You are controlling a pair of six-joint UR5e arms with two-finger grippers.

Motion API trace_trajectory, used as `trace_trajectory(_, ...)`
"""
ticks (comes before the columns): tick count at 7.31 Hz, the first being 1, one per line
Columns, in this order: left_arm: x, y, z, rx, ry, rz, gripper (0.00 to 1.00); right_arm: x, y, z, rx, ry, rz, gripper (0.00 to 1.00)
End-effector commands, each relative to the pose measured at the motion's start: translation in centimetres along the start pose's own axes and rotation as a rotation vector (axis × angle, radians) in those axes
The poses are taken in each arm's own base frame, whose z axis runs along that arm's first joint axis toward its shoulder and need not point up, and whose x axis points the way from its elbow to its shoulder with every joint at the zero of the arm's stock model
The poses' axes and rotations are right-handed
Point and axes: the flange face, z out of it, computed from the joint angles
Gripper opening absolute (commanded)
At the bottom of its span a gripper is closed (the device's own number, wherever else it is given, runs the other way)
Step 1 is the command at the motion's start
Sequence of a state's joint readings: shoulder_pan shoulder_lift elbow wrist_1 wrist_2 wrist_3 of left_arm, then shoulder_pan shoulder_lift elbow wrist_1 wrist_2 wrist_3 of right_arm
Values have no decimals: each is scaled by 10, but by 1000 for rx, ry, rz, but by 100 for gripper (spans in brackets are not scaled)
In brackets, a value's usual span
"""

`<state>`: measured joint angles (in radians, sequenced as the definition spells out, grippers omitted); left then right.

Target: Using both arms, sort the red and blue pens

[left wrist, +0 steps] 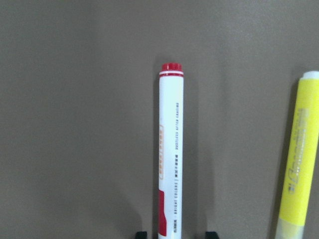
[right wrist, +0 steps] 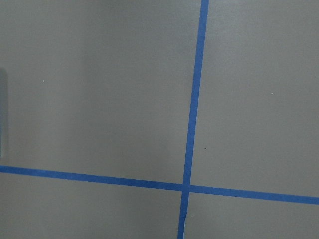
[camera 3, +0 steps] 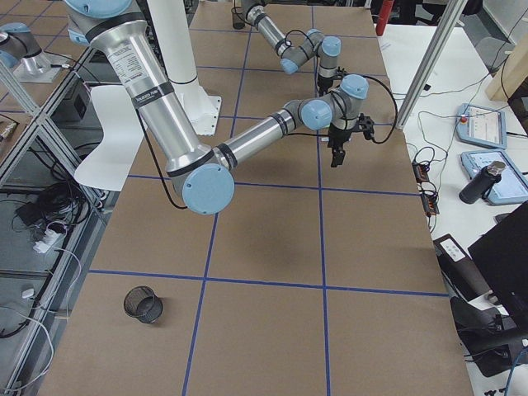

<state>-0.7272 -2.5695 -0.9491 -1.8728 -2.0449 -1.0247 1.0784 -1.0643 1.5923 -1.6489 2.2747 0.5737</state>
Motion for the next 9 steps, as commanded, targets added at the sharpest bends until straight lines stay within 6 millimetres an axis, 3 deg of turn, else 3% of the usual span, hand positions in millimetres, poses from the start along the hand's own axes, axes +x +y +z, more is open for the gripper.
trace_trajectory(1, -2, 0, 2, -3, -2, -2, 46, 1, 0, 1, -2, 1, 2, 100)
trace_trajectory(4, -2, 2, 5, -7, -5, -1, 42, 2, 1, 1, -2, 1, 2, 100)
trace_trajectory(5, -3, 2, 6, -8, -7, -2, 29, 2, 1, 2, -3, 2, 3, 100)
trace_trajectory(6, -2, 2, 5, -7, -6, -2, 7, 2, 1, 2, -3, 2, 3, 100)
trace_trajectory(7, -1, 1, 2, -4, -1, 0, 0, 2, 1, 1, -2, 1, 2, 100)
trace_trajectory(8, 2, 1, -3, 1, 5, -1, 0, 0, 0, 0, 0, 0, 2, 100)
trace_trajectory(9, 2, -5, -21, 15, 21, -4, 0, -1, -1, 0, 0, 0, 2, 99)
